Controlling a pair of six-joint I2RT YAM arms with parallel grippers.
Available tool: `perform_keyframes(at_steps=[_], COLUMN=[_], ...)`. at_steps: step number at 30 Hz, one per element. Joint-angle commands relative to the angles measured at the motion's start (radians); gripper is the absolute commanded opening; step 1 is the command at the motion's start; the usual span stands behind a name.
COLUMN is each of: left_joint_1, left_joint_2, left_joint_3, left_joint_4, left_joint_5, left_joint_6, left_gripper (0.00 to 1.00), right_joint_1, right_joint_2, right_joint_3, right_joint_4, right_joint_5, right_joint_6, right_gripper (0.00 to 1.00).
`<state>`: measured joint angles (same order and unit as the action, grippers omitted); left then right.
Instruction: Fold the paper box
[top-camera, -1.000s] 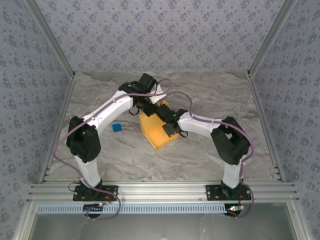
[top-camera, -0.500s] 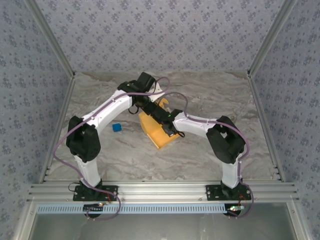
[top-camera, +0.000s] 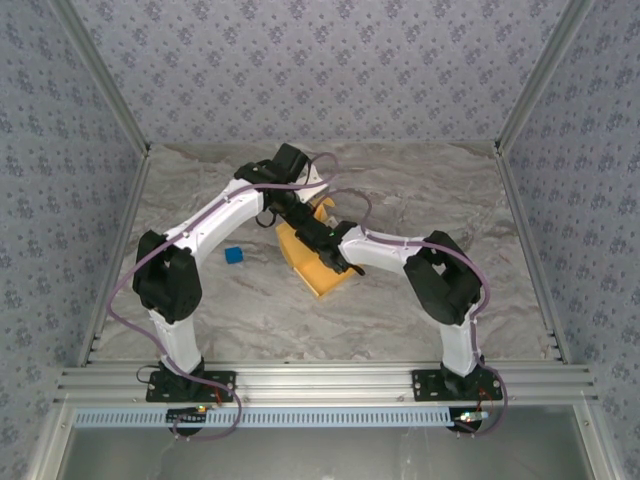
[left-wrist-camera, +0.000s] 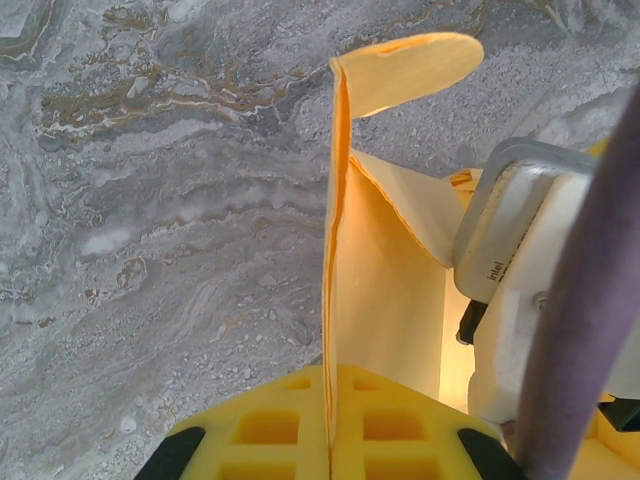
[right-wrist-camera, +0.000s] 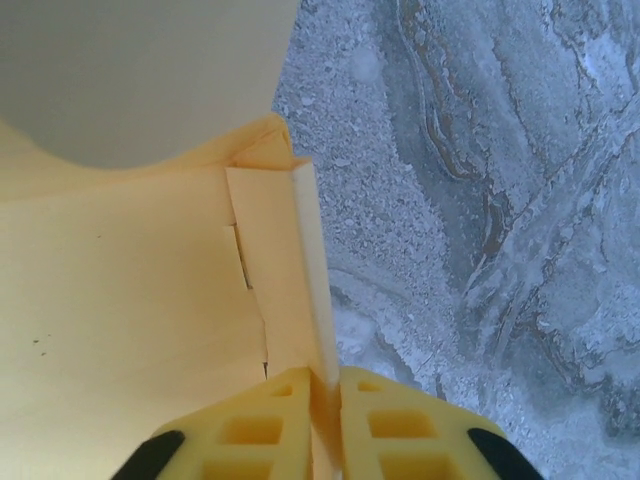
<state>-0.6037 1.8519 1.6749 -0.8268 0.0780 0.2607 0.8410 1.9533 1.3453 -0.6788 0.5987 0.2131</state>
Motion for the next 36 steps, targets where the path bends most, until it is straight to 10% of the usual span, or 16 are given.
perform_keyframes(at_steps=[1, 16, 26, 36], left_joint_1=[-0.034, -0.033, -0.038, -0.041], left_joint_2=[-0.013, 0.006, 0.13, 0.123], left_joint_3=[0.025, 0.033, 0.173, 0.325], left_joint_4=[-0.009, -0.008, -0.08, -0.14], left_joint_5=[0.047, 0.031, 0.01, 0.028], left_joint_6=[0.022, 0.057, 0.109, 0.084], left_gripper=[0.0, 0.0, 0.06, 0.42], right_joint_1=[-0.025, -0.082, -0.219, -0.234], right_joint_2=[-0.038, -0.254, -0.48, -0.554], right_joint_3=[0.015, -0.065, -0.28, -0.344], right_joint_4=[-0.044, 0.03, 0.134, 0.13], right_joint_5=[-0.042, -0.221, -0.422, -0.372], right_joint_6=[-0.032, 0.004, 0.061, 0.057], right_gripper=[0.19, 0.54, 0.59, 0.6])
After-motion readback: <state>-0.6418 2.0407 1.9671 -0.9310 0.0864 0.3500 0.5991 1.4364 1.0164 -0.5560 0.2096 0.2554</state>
